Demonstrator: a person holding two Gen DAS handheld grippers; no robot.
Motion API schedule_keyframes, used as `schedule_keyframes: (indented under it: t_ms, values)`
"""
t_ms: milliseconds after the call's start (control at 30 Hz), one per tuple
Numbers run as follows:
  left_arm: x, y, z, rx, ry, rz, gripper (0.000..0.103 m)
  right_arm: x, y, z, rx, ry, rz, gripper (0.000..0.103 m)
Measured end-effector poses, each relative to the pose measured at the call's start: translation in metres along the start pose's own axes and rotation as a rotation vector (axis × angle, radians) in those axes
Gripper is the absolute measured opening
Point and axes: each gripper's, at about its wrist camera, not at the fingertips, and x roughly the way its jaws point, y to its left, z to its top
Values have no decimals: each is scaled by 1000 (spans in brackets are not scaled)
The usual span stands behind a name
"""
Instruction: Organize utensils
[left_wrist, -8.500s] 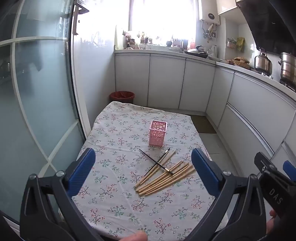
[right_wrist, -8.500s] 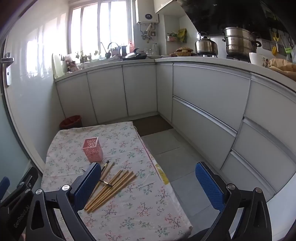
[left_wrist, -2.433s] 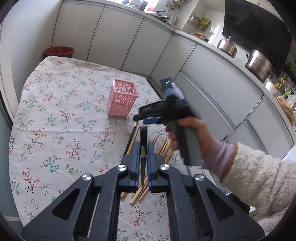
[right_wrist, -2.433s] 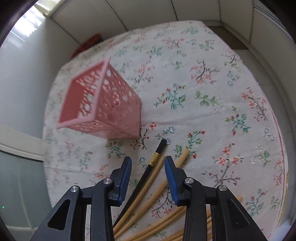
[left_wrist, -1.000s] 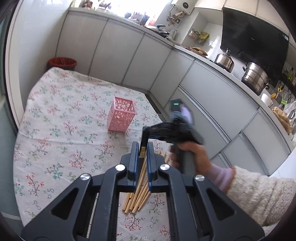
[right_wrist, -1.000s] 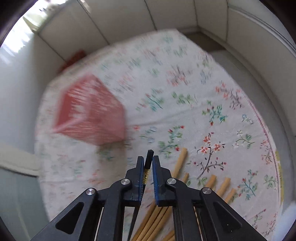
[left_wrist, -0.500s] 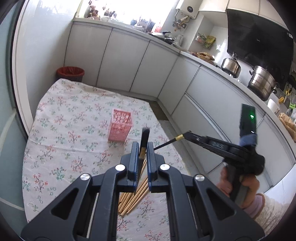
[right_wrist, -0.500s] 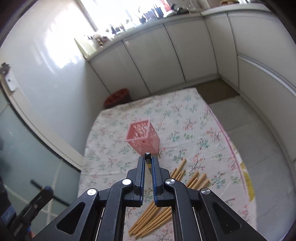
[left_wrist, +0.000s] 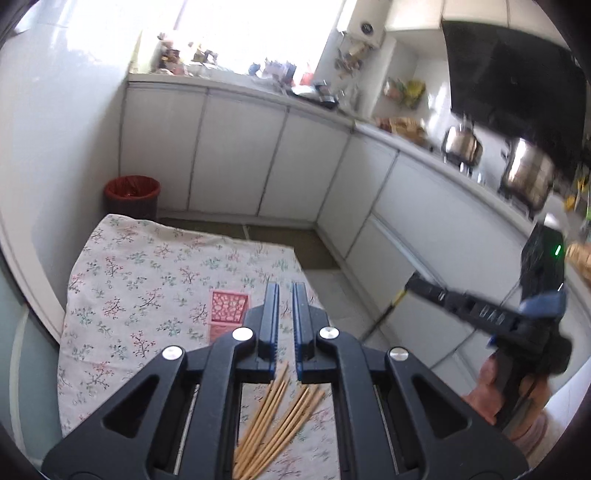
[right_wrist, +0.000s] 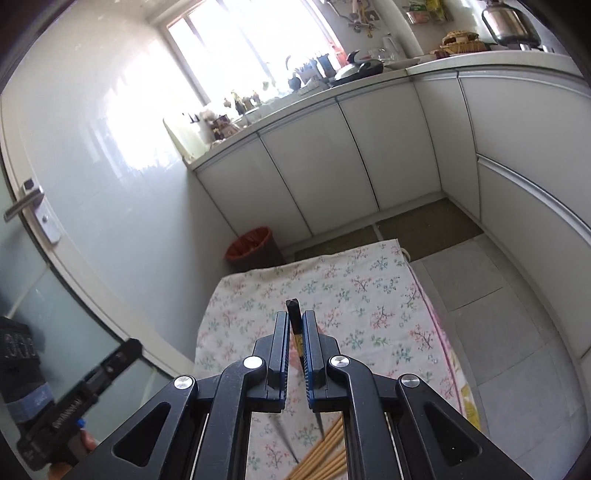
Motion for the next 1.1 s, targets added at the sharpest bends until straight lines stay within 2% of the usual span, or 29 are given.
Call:
schedule_keyframes:
  t_ms: [67, 167, 233, 300, 367, 467, 533, 600, 633, 767, 867, 900, 967, 1033, 1067, 1100]
  values:
    - [19, 2, -12, 16, 80, 20, 8, 0, -7, -2, 10, -5, 4, 7]
    - [64, 11, -41, 47, 284, 33, 12, 3, -24, -10, 51, 2, 13, 7]
    - [106, 22, -69, 34, 455, 47, 15, 8, -36, -15, 80, 12, 13, 7]
    - [131, 32, -85, 17, 532, 62, 19, 12, -47, -19, 105, 30, 11, 7]
    - [158, 41, -100, 32, 596, 128, 20, 17, -56, -23, 116, 49, 3, 7]
    - [182, 55, -113, 28, 641, 175, 22, 21, -68, -28, 120, 70, -13, 7]
    - [194, 65, -118, -11, 665, 170, 31, 29, -81, -33, 144, 113, -16, 7]
    - [205, 74, -120, -52, 664, 189, 45, 38, -93, -43, 175, 156, -22, 10]
    - [211, 79, -122, -64, 663, 208, 46, 44, -99, -51, 188, 178, -23, 10]
    - [231, 85, -124, -86, 654, 246, 46, 59, -116, -81, 238, 225, -23, 13]
    - [244, 87, -125, -73, 632, 273, 46, 69, -125, -99, 240, 240, -66, 35]
    - [249, 86, -125, -66, 624, 273, 46, 71, -127, -101, 242, 254, -68, 39]
    - [257, 86, -125, -64, 604, 290, 46, 75, -131, -101, 252, 272, -59, 40]
    - [265, 88, -127, -76, 595, 304, 46, 74, -134, -100, 245, 262, -71, 45]
    - [268, 88, -129, -78, 594, 305, 39, 74, -136, -100, 242, 256, -82, 49]
    - [274, 89, -131, -72, 597, 310, 22, 75, -139, -100, 246, 257, -91, 51]
